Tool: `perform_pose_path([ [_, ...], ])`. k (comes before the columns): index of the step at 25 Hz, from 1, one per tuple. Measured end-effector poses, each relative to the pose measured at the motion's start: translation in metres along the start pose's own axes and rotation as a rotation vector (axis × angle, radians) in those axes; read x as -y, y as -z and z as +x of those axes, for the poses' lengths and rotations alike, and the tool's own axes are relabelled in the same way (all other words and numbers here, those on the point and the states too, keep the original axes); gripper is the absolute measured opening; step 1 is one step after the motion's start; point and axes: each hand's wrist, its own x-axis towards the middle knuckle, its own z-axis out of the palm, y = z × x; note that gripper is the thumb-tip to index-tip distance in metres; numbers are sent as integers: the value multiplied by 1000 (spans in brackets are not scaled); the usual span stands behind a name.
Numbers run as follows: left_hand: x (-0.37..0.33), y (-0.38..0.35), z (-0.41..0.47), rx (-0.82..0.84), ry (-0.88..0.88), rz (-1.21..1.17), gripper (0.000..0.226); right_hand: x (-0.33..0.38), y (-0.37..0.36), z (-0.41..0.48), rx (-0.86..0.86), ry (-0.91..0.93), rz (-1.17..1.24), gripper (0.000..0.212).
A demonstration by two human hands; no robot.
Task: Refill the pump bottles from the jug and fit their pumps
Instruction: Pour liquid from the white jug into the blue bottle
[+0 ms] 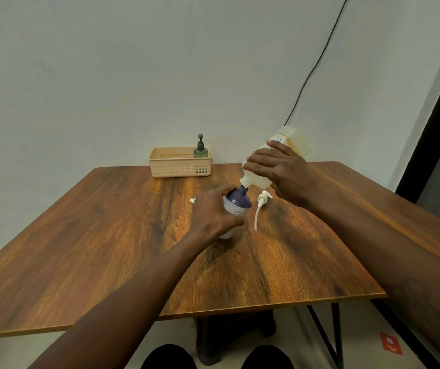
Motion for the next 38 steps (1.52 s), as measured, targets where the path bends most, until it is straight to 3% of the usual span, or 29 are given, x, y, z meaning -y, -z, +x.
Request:
perform_pose_path([
  [5, 0, 0, 1, -5, -9, -1, 85, 0, 0, 0, -3, -3, 2, 71],
  [9, 1, -1, 0, -1, -21, -21, 84, -1, -1, -4, 20, -107, 78, 76],
  [15, -4, -4, 3, -16, -52, -99, 84, 2, -6, -28, -63, -461, 425, 75],
  [19, -7, -10, 6, -25, -77, -154, 85, 0, -10, -45, -27, -739, 493, 85],
  [24, -4, -9, 7, -66, -75, -148, 85, -11, -25, -67, -4, -1064, 764, 86],
  [27, 0, -7, 7, -68, -58, -133, 87, -14, -41, -85, 94, -1125, 849, 90],
  [38, 5, -10, 9, -63, -59, -111, 86, -27, -44, -105, 178, -1155, 1027, 91],
])
